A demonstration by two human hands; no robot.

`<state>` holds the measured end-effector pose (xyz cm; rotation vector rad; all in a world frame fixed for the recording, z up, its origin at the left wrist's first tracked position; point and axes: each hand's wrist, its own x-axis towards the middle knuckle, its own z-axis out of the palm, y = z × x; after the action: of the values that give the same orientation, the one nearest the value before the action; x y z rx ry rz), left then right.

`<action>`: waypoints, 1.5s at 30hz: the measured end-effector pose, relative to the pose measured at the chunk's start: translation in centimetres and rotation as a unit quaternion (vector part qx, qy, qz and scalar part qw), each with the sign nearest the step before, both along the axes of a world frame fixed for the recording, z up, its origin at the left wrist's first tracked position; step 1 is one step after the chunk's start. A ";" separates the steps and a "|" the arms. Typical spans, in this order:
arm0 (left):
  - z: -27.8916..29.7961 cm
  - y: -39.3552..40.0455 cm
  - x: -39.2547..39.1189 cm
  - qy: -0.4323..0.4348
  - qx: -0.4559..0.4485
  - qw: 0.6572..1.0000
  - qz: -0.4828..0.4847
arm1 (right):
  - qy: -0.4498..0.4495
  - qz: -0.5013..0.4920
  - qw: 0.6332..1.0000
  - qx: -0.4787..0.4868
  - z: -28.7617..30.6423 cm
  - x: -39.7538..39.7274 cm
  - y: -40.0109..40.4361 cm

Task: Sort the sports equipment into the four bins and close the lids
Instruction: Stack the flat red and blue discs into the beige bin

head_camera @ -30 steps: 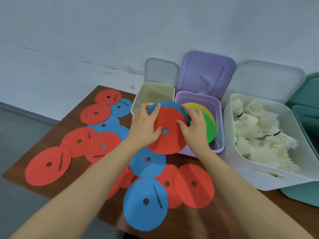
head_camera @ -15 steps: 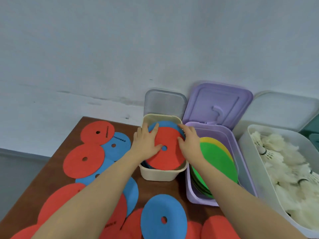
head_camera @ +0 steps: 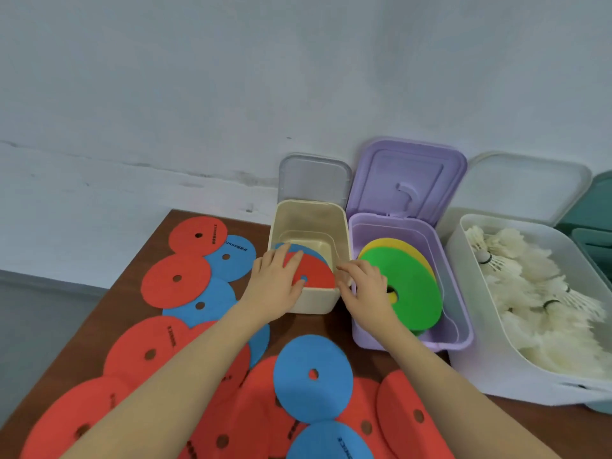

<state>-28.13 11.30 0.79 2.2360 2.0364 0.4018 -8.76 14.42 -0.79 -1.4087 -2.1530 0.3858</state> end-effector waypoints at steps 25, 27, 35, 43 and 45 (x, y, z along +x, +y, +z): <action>-11.5 -23.0 8.5 0.051 -0.279 0.959 -0.005 | -0.123 -0.062 0.960 -0.242 -11.3 8.1 -22.6; -11.7 -22.9 8.4 0.027 -0.264 0.964 -0.012 | -0.087 -0.083 0.961 -0.250 -11.2 7.7 -22.6; -12.3 -22.0 6.6 -0.148 -0.182 0.971 -0.039 | 0.032 -0.117 0.972 -0.202 -11.1 6.3 -22.4; -11.5 -14.4 4.1 -0.149 -0.065 0.986 -0.037 | 0.097 -0.140 0.967 -0.190 -9.1 3.6 -15.8; -11.0 -12.1 3.9 -0.138 -0.065 0.988 -0.011 | 0.091 -0.155 0.963 -0.200 -8.5 2.6 -13.6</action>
<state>-24.25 -0.80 -10.24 2.0002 1.8394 0.5280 -6.12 0.86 -9.31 -1.8175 -1.7293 0.8281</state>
